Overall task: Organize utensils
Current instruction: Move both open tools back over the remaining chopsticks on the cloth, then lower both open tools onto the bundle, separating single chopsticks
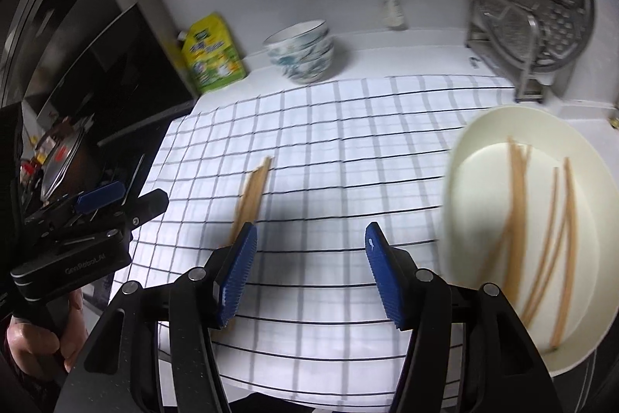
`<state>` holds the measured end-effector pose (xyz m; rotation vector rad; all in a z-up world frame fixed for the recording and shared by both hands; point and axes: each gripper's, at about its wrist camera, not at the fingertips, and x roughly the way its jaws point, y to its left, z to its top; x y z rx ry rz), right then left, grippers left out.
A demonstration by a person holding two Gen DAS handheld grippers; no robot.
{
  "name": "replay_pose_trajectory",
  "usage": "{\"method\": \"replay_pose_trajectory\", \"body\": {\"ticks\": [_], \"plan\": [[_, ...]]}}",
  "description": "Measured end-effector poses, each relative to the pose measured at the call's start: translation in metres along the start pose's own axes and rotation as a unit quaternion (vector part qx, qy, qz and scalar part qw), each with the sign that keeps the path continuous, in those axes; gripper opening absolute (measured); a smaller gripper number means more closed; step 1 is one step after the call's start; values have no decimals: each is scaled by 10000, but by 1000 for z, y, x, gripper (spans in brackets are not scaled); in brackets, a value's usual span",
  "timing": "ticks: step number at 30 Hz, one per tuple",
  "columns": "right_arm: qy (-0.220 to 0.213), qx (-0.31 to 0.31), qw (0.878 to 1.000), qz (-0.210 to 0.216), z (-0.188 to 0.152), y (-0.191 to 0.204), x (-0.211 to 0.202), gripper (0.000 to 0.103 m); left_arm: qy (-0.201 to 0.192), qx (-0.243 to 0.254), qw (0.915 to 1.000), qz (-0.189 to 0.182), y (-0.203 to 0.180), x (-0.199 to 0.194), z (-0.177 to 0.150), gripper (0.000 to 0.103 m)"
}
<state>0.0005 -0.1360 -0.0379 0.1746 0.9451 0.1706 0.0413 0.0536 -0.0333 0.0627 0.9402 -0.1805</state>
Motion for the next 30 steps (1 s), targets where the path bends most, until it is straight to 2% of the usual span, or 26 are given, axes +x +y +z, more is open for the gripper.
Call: {"method": "replay_pose_trajectory", "body": {"ticks": [7, 14, 23, 30], "plan": [[250, -109, 9996, 77, -8, 35, 31, 56, 179, -188, 9996, 69, 38, 11, -17, 77], [504, -52, 9987, 24, -21, 45, 57, 56, 391, -306, 9987, 111, 63, 25, -34, 77], [816, 24, 9965, -187, -42, 38, 87, 56, 609, -336, 9976, -17, 69, 44, -52, 77], [986, -9, 9950, -176, -51, 43, 107, 56, 690, -286, 9972, -84, 67, 54, -58, 77]]}}
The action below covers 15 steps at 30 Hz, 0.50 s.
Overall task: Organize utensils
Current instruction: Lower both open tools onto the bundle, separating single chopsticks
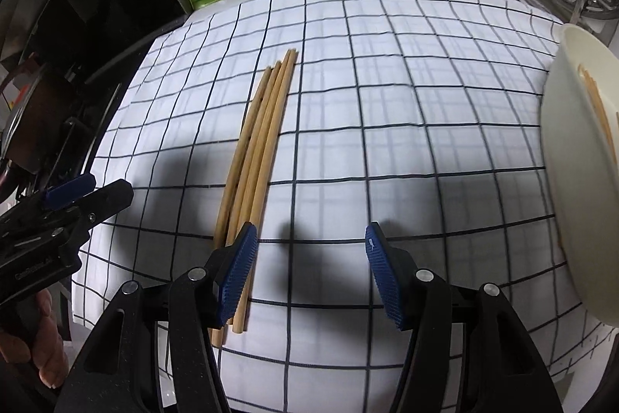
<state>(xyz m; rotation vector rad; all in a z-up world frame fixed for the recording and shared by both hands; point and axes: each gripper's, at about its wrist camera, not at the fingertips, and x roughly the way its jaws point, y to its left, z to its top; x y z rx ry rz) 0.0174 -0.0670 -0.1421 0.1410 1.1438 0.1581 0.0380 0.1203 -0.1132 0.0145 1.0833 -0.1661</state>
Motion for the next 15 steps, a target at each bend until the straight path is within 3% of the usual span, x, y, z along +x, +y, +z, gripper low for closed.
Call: {"method": "replay_pose_trajectory", "body": {"ticks": [8, 15], "plan": [[-32, -69, 9999, -72, 3, 9, 13, 58, 72, -19, 10000, 19, 8, 8, -2, 77], [-35, -317, 9985, -440, 5, 19, 18, 58, 82, -33, 10000, 8, 10, 9, -2, 77]]}}
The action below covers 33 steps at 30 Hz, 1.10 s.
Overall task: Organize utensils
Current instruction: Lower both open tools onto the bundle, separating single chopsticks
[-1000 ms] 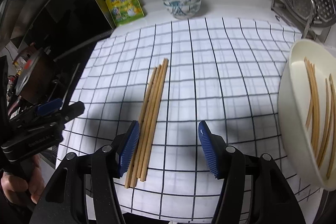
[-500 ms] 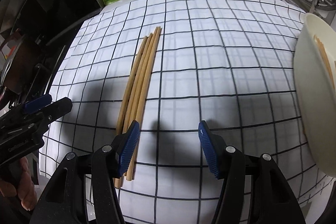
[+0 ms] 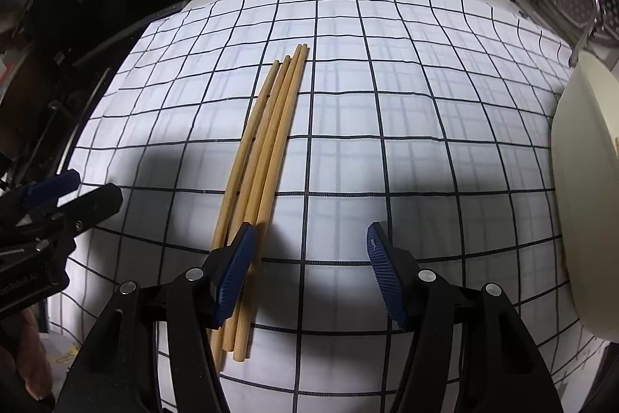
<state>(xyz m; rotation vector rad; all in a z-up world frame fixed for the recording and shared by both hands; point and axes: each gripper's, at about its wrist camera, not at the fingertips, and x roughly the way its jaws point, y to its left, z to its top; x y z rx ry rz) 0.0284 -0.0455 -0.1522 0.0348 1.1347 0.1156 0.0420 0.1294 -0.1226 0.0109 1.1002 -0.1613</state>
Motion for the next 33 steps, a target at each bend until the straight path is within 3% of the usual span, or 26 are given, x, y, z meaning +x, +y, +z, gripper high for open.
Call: {"method": "replay_pose_trajectory", "body": {"ticks": [9, 23, 33], "plan": [[7, -199, 9996, -197, -2, 5, 1, 58, 12, 8, 10000, -39, -3, 3, 1, 77], [-12, 202, 9988, -445, -11, -41, -9, 58, 47, 350, 9991, -251, -46, 23, 1, 77], [-104, 309, 9992, -241, -15, -53, -15, 58, 153, 461, 9986, -198, -56, 36, -3, 78]]}}
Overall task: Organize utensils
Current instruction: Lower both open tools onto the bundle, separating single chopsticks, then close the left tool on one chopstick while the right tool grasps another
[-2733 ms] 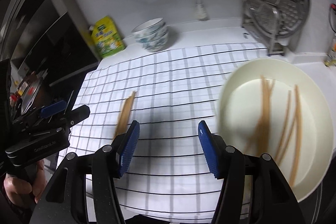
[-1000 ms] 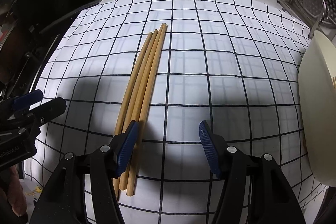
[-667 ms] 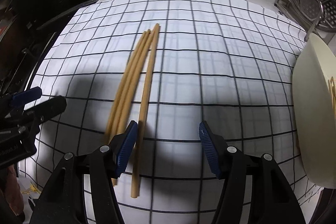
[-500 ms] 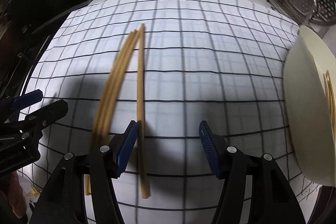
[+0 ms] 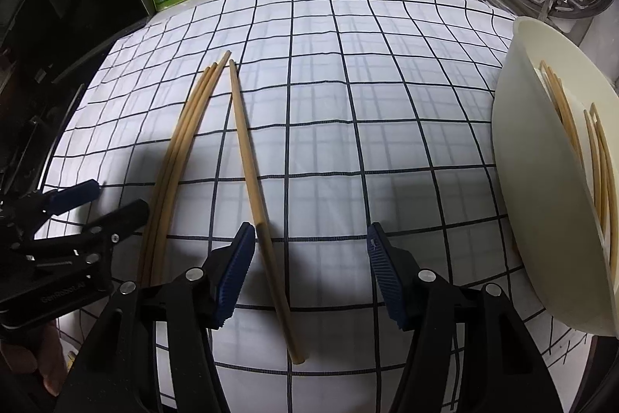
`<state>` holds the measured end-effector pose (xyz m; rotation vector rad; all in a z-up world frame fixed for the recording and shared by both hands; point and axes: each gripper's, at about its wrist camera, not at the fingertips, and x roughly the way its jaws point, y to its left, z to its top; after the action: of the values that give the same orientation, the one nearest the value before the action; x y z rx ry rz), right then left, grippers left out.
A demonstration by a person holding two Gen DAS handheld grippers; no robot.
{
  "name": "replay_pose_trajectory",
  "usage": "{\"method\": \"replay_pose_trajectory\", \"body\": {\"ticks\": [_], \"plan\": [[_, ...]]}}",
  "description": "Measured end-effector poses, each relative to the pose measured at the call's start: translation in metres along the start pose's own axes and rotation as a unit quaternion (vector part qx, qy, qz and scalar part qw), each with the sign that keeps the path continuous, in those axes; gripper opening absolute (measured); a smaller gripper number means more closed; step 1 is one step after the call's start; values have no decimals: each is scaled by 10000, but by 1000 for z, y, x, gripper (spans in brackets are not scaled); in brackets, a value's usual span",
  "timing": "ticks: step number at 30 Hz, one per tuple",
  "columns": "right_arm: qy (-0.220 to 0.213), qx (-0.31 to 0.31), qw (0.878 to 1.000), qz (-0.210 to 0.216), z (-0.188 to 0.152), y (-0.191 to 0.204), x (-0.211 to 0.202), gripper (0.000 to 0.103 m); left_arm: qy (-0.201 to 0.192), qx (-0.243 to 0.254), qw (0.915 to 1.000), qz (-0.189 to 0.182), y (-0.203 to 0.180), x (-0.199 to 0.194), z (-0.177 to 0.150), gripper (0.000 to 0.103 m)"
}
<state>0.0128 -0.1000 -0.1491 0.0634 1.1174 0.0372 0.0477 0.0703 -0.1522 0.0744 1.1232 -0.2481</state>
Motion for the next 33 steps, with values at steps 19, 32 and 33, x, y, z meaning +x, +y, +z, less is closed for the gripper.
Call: {"method": "replay_pose_trajectory", "body": {"ticks": [19, 32, 33], "plan": [[-82, -176, 9998, 40, 6, 11, 1, 58, 59, -179, 9985, 510, 14, -1, -10, 82], [-271, -808, 9963, -131, 7, 27, 13, 40, -226, -191, 9984, 485, 11, 7, 13, 65], [-271, -841, 9961, -79, 7, 29, 13, 36, -238, -160, 9985, 465, 9, 6, 13, 55]]}}
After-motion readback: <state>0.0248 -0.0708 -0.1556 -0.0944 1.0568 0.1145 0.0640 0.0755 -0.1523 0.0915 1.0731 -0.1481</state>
